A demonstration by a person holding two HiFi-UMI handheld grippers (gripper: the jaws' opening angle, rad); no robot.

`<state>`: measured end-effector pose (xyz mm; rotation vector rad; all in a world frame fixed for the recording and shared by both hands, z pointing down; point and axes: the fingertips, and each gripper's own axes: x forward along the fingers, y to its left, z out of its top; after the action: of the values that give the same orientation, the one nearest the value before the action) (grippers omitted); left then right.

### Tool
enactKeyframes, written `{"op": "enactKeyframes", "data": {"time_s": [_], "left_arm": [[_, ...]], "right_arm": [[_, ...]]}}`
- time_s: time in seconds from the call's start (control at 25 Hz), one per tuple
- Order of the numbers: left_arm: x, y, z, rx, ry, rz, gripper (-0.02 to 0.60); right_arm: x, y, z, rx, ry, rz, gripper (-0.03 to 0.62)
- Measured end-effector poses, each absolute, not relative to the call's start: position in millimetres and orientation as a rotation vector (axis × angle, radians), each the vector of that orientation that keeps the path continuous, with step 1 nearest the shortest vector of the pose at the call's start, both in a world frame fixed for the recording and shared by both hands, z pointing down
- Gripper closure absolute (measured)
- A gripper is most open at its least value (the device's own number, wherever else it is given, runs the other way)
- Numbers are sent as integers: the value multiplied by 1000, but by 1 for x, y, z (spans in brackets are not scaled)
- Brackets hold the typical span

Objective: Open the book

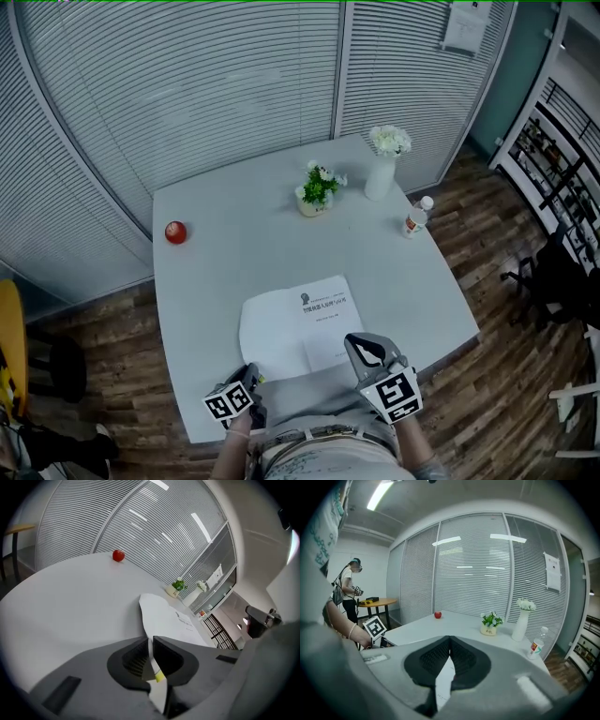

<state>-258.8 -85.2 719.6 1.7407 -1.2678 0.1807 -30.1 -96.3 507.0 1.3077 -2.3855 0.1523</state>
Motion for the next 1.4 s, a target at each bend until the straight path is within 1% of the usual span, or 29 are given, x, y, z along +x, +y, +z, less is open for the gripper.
{"op": "enactKeyframes", "data": {"time_s": [0.28,0.48,0.8,1.4], "left_arm": [[-258,-82,725,1755,-1308,290,512],[-255,-73,728,1777,-1312,380,464],[-243,-73,715,1864,-1343,461,460],[-206,-81,677,1983,-1291,436,456]], "right_arm": [[-27,-107,509,1265,-2414,144,591],[-29,-111,509,1233,-2440,139,591],[-24,-116,512,1196,-2453,140,591],[-19,-113,515,1165,-2460,149,591]]}}
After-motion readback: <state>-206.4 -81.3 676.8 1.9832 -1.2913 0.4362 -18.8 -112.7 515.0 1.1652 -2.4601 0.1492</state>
